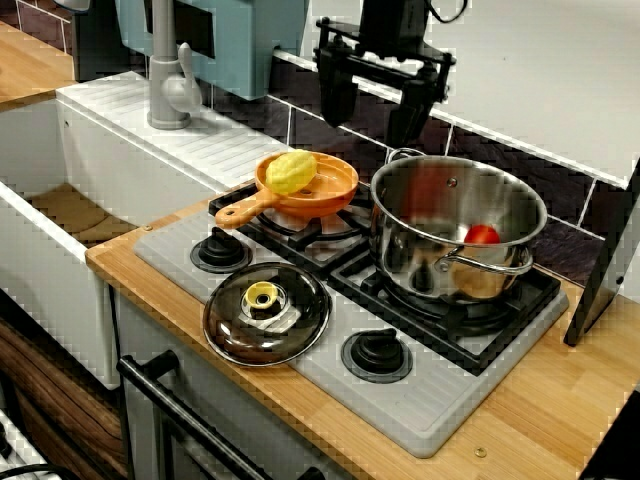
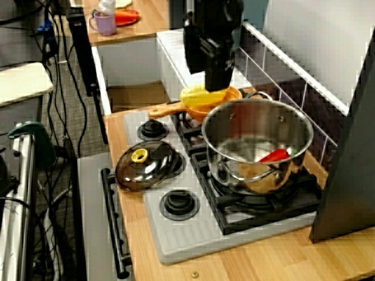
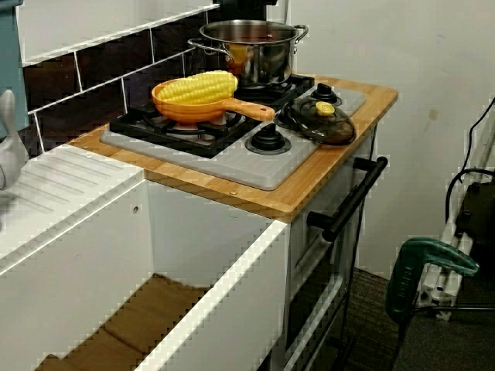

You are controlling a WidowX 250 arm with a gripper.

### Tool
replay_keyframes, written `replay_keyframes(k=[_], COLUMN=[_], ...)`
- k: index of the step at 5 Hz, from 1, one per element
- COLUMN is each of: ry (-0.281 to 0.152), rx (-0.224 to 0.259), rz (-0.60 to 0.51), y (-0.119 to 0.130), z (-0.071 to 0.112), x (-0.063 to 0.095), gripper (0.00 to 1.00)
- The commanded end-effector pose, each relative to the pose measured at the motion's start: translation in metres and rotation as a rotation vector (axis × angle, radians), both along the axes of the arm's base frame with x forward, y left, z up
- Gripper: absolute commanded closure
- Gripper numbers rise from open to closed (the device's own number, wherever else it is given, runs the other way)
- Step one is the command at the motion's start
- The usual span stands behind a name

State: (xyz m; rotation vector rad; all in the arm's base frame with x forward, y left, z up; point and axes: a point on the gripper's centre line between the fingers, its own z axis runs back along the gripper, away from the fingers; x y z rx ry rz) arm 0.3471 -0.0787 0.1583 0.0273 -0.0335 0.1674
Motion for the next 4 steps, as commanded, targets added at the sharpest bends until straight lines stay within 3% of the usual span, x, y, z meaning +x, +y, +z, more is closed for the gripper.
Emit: replay_keyframes(k=[1,3,4], ry=[-0.152,-0.185,-0.179], rx=[0.017,0.047,0.027], rz=[-0.021,-0.043,-0.029], y=[-0.02,-0.038,-0.045], z=[0.025,0.014,0.015], x=[-0.004,-0.007,-0.005], gripper=[0.0,0.0,0.0])
